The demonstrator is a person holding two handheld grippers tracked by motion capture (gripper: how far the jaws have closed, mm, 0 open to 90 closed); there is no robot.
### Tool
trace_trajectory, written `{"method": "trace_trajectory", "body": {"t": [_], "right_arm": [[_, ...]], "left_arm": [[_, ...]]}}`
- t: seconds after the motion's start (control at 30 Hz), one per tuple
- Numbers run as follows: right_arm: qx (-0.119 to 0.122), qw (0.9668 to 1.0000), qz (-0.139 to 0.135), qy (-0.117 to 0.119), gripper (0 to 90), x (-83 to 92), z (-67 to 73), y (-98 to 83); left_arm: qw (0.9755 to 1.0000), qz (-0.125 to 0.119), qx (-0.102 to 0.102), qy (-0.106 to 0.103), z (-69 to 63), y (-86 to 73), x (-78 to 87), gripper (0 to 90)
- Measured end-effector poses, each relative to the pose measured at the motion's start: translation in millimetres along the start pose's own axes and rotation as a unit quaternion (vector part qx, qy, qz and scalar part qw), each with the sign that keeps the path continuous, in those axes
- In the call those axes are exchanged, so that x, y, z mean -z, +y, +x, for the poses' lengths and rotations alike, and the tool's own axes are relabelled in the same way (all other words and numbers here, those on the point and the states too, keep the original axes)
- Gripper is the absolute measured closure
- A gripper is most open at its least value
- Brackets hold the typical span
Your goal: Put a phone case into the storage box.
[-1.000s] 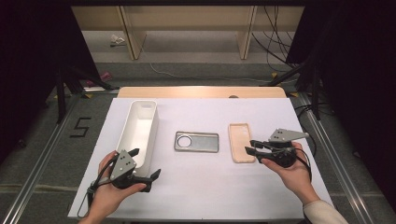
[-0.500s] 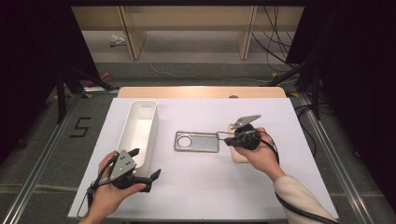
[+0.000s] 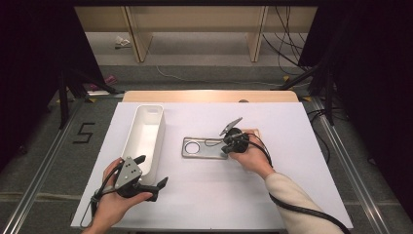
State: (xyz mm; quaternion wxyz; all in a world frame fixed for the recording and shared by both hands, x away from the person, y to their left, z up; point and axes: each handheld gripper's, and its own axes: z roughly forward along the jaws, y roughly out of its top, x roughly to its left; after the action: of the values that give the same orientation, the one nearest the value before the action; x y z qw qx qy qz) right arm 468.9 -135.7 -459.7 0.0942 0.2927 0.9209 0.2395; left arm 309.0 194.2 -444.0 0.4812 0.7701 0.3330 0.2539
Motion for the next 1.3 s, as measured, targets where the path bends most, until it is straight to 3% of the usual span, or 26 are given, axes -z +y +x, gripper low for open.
{"method": "trace_trajectory", "body": {"t": [0.23,0.67,0.97,1.3], "right_arm": [[0.002,0.9997,0.023,0.002,90.0,-8.3,4.4,2.9],[0.003,0.9985,0.052,0.014,90.0,-6.0,16.6,6.1],[-0.026,0.9955,0.087,0.027,90.0,-4.1,38.0,9.8],[-0.072,0.9917,0.098,0.042,90.0,-5.4,56.6,12.8]], "left_arm": [[1.0000,0.000,-0.001,-0.001,-0.5,0.1,-0.2,0.0],[1.0000,0.000,0.000,-0.003,-0.7,0.0,0.0,0.0],[1.0000,0.000,0.000,-0.004,-1.0,0.0,0.2,0.0],[1.0000,0.000,0.001,-0.004,-1.3,0.1,-0.1,0.0]]}}
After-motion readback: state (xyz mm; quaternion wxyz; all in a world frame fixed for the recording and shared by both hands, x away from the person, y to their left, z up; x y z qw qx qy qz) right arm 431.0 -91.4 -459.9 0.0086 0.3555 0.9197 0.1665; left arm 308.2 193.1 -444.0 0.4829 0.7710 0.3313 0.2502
